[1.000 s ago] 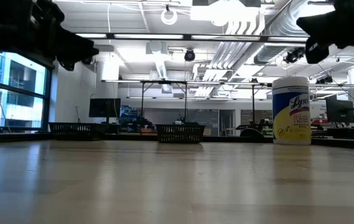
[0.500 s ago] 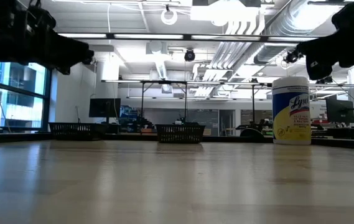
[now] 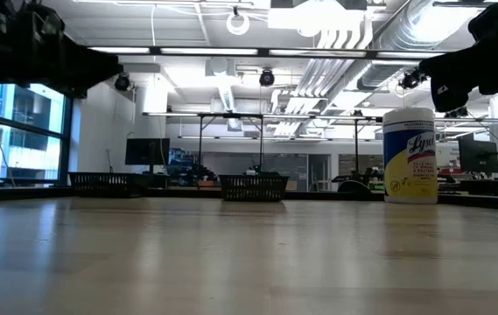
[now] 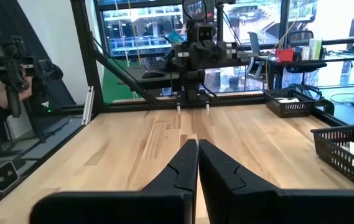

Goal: Pick & Place First Aid Supplies
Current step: Return to Home Position

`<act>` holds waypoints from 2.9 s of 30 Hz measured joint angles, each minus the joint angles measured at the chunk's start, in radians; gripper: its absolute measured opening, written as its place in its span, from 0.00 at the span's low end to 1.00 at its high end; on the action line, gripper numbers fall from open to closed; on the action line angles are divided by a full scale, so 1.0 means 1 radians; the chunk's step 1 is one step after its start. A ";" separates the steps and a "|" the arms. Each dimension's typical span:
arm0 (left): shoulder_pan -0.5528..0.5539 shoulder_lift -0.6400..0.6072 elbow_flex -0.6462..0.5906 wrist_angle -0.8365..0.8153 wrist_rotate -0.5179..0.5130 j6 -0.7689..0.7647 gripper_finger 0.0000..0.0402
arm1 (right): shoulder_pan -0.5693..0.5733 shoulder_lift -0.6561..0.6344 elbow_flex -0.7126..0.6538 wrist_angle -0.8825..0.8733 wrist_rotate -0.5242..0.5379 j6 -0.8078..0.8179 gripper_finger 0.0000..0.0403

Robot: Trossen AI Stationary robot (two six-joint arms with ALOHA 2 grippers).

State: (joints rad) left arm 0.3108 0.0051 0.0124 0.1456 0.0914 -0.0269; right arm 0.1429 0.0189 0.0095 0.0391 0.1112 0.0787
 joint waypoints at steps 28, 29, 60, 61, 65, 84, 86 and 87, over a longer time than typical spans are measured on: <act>-0.313 0.001 -0.001 0.010 -0.102 0.079 0.40 | 0.000 0.003 -0.001 0.003 0.002 -0.001 0.01; -0.312 0.001 -0.001 0.009 -0.102 0.066 0.40 | 0.000 0.003 -0.001 0.003 0.002 -0.001 0.01; -0.311 0.006 -0.001 -0.052 -0.103 0.045 0.40 | 0.000 0.003 -0.001 0.003 0.001 -0.001 0.02; -0.311 0.006 -0.001 -0.052 -0.103 0.045 0.40 | 0.000 0.003 -0.001 0.003 0.002 -0.001 0.02; -0.311 0.006 -0.001 -0.052 -0.103 0.045 0.40 | 0.000 0.003 -0.001 0.003 0.002 -0.001 0.02; -0.311 0.006 -0.001 -0.051 -0.103 0.045 0.40 | 0.000 0.003 -0.001 0.003 0.002 -0.001 0.01; -0.311 0.006 -0.001 -0.051 -0.103 0.045 0.40 | 0.000 0.003 -0.001 0.003 0.002 -0.001 0.01; -0.311 0.006 -0.001 -0.051 -0.103 0.045 0.40 | 0.000 0.003 -0.001 0.003 0.001 -0.001 0.01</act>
State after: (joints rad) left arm -0.0006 0.0109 0.0116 0.0944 -0.0114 0.0177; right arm 0.1426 0.0216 0.0082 0.0418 0.1126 0.0779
